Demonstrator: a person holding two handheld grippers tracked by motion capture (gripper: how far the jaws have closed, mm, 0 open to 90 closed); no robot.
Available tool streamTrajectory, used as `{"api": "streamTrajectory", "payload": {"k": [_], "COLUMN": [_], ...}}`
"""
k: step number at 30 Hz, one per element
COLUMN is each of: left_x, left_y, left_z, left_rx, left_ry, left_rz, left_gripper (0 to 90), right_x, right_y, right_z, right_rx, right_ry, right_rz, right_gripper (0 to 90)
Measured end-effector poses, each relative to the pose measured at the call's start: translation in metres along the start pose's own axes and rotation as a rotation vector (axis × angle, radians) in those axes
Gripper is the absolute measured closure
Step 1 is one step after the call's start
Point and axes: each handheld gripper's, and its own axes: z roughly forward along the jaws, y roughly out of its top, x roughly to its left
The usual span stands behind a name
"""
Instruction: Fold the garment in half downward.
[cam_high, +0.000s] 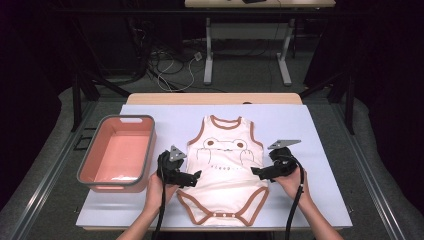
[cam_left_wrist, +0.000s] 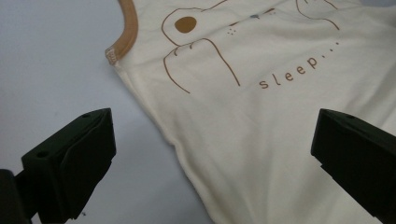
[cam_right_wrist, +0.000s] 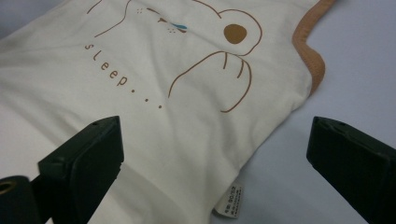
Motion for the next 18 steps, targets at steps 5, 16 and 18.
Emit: {"api": "streamTrajectory", "payload": {"k": [5, 16, 18], "left_x": [0.01, 0.024, 0.026], "left_y": [0.005, 0.02, 0.022], "left_z": [0.008, 0.018, 0.021], "left_rx": [0.032, 0.013, 0.016], "left_ry": [-0.03, 0.005, 0.012], "left_rz": [-0.048, -0.068, -0.066], "left_gripper": [2.7, 21.2, 24.9], "right_x": [-0.005, -0.018, -0.02], "right_y": [0.004, 0.012, 0.014], "right_z": [0.004, 0.013, 0.015], "right_rx": [0.007, -0.018, -0.016], "right_ry": [-0.02, -0.071, -0.08], "right_rz": [-0.004, 0.03, 0.039], "right_gripper": [7.1, 27.0, 33.2]}}
